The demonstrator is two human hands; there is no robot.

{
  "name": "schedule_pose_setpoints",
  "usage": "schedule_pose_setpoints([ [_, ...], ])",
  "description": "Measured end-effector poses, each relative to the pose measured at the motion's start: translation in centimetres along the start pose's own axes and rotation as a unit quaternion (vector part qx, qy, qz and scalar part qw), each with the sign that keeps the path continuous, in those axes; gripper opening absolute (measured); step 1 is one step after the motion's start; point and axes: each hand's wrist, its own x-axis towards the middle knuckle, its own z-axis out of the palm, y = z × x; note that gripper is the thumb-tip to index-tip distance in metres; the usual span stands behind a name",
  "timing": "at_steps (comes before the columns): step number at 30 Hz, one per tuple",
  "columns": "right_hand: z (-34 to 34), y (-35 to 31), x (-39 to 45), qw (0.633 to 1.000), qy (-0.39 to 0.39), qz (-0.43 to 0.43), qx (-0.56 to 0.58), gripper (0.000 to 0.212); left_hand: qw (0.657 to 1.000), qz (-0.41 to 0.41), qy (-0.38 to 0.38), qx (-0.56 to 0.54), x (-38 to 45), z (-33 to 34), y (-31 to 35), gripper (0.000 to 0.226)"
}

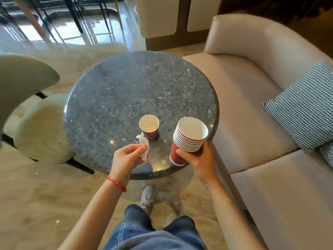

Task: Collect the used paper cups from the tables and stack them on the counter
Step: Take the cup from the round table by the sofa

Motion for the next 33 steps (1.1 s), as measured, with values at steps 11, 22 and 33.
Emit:
schedule_pose_setpoints([
  [11,8.5,-0.1,7.8,1.000,0.027,-0.014,-0.007,0.072,0.998,-0.036,-0.001,-0.045,7.8,-5.0,2.1,0.005],
  [22,11.9,3.4,11.2,0.995,0.050,-0.021,-0.088,0.066,0.997,-0.069,-0.015,-0.008,12.3,-5.7,2.0,0.010],
  [33,13.4,8.0,10.6,0.991,0.062,0.047,-0.106,0.080,0.995,-0.096,-0.017,-0.005,14.0,-7.4,1.3,0.010],
])
